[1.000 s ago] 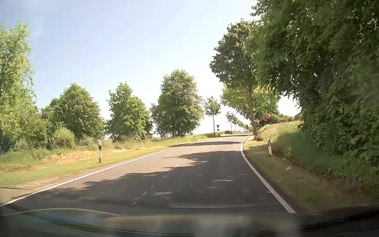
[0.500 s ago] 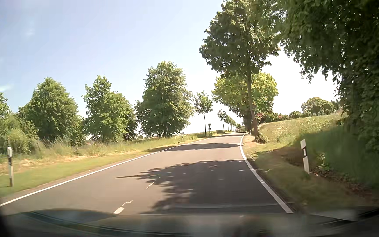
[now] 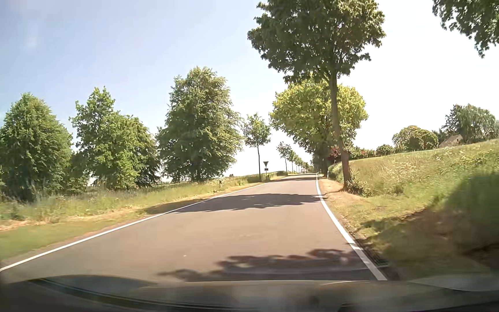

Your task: Follow the waypoints while adhering to traffic rules and regulations

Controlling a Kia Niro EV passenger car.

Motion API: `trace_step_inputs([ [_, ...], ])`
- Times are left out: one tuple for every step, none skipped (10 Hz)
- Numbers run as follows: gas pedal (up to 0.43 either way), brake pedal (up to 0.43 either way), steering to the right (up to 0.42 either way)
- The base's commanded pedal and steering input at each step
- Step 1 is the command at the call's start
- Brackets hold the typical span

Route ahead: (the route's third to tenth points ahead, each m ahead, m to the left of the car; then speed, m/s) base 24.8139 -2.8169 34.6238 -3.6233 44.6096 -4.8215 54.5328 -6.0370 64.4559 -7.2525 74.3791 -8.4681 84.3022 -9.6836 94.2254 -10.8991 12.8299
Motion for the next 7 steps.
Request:
trace_step_inputs([
  [0.260,0.006,0.022],
  [0.260,0.006,0.022],
  [0.260,0.006,0.023],
  [0.260,0.006,0.022],
  [0.260,0.006,0.022],
  [0.260,0.006,0.023],
  [0.260,0.006,0.023],
])
